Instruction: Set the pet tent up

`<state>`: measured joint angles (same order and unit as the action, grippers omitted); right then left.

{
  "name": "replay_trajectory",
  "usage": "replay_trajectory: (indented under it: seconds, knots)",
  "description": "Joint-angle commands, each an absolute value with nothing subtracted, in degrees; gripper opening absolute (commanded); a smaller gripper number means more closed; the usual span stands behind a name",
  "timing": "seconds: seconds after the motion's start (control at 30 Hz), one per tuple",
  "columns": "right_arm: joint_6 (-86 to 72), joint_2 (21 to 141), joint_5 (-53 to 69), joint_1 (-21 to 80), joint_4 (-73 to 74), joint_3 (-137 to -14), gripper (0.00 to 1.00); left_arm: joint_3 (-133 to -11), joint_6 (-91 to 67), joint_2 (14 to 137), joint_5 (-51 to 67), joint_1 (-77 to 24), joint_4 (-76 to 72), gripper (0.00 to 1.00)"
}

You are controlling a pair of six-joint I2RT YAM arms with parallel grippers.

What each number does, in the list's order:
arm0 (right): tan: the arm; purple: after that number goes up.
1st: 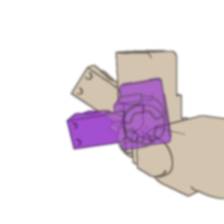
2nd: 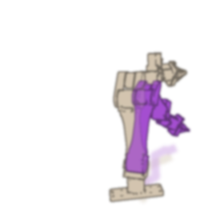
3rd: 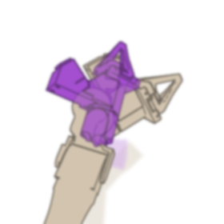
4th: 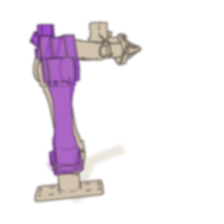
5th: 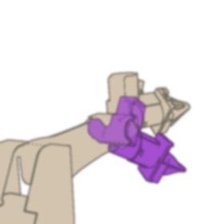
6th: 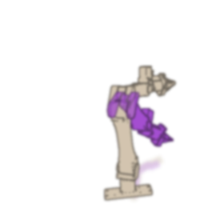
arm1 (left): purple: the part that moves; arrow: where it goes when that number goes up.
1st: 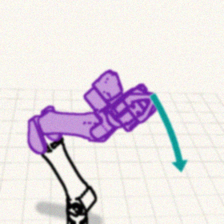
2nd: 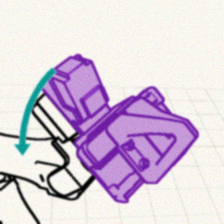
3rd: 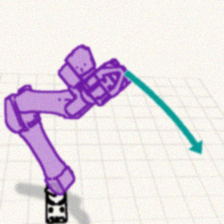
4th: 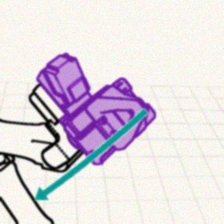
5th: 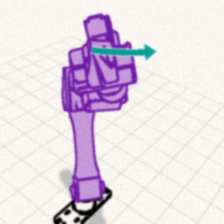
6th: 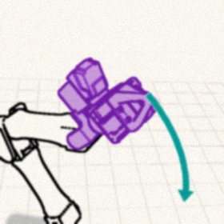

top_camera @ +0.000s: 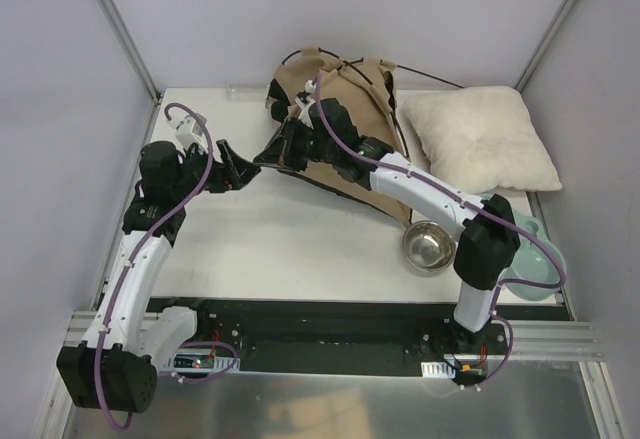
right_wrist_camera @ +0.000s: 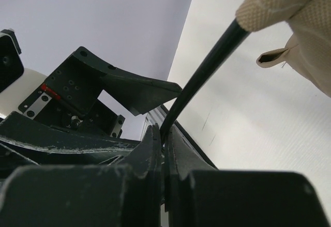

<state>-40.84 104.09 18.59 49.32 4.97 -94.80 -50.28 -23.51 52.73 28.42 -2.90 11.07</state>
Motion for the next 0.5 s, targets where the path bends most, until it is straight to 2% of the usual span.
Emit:
replay_trajectory:
  seconds: [0.0,0.17,0.3,0.47]
  knots:
    - [-40.5,97.4,23.7,48.9,1.6,-95.5,0.0,-45.7,-23.7,56.6,22.1,-0.4,0.3,0.73]
    - [-41.5,97.4,24.6,48.5,1.0,-96.7,0.0,-44.4,-22.7,57.6,21.7,-0.4,-4.0,0.72]
    - [-40.4,98.0,22.1,48.5,3.4,-96.9,0.0,-46.1,-21.3,55.3,29.5,-0.4,-7.1,0.76]
    - [-40.3,99.0,17.7,48.2,6.0,-96.3,0.0,-49.0,-17.9,51.4,32.2,-0.4,-1.8,0.77]
